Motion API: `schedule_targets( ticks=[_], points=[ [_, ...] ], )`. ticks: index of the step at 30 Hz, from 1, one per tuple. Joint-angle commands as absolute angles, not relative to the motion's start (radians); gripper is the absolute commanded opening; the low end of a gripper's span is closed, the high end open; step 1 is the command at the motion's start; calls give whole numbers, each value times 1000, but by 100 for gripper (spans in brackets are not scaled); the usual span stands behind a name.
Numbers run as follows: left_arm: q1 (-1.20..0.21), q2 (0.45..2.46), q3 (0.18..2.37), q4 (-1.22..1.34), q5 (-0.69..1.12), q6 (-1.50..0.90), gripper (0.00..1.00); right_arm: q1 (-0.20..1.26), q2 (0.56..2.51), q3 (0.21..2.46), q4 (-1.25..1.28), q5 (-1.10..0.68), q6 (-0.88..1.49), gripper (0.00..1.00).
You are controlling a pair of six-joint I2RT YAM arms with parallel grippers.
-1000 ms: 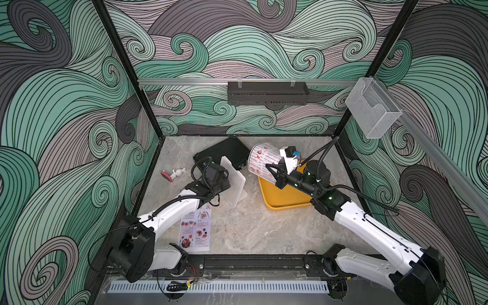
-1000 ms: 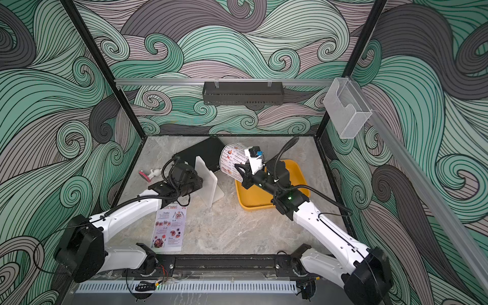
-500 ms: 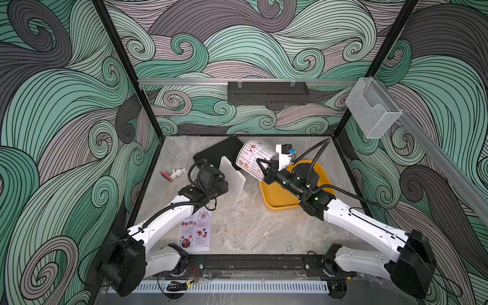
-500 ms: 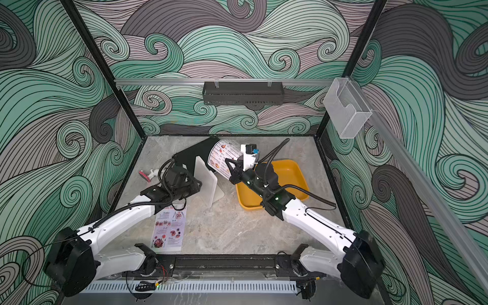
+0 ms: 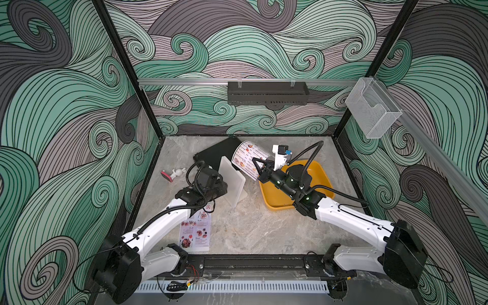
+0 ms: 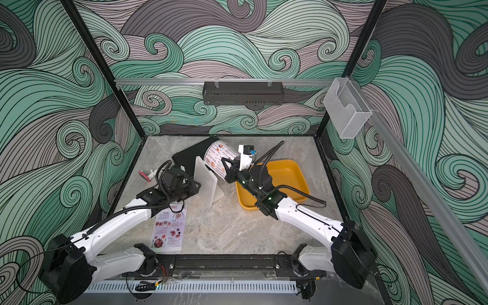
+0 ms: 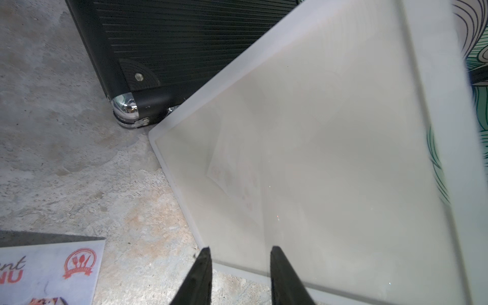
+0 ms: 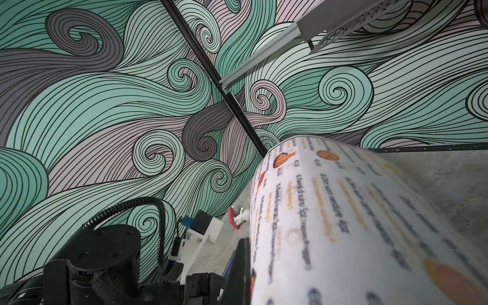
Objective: Replace the menus in the menu holders
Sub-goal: Insert the menu into the menu holder.
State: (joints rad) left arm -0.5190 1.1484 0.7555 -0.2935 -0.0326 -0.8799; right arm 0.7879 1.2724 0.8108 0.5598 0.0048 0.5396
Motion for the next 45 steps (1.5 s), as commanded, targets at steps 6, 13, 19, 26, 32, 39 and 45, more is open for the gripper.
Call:
schedule_targets(
  ticks=[6,13,19,26,32,39,45],
  points=[
    [-514,1134,762,-292,-24,-890,37,795,1138,750,443,12,506,0],
    [-514,1146,763,-284,-13,-893,37,796,1111,723,417,-1,530,0],
    [-514,1147,764,-284,-14,-893,37,796,1114,716,403,-9,529,0],
    [-514,1150,767,-283,-14,-894,37,796,1118,716,391,-14,533,0],
    [-514,1149,767,-284,-12,-894,37,796,1129,721,366,-4,518,0],
    [-514,1144,774,-294,-15,-894,37,797,1187,791,342,-26,466,0],
    [-514,1132,774,-305,-27,-890,37,794,1280,856,367,-58,416,0]
  ],
)
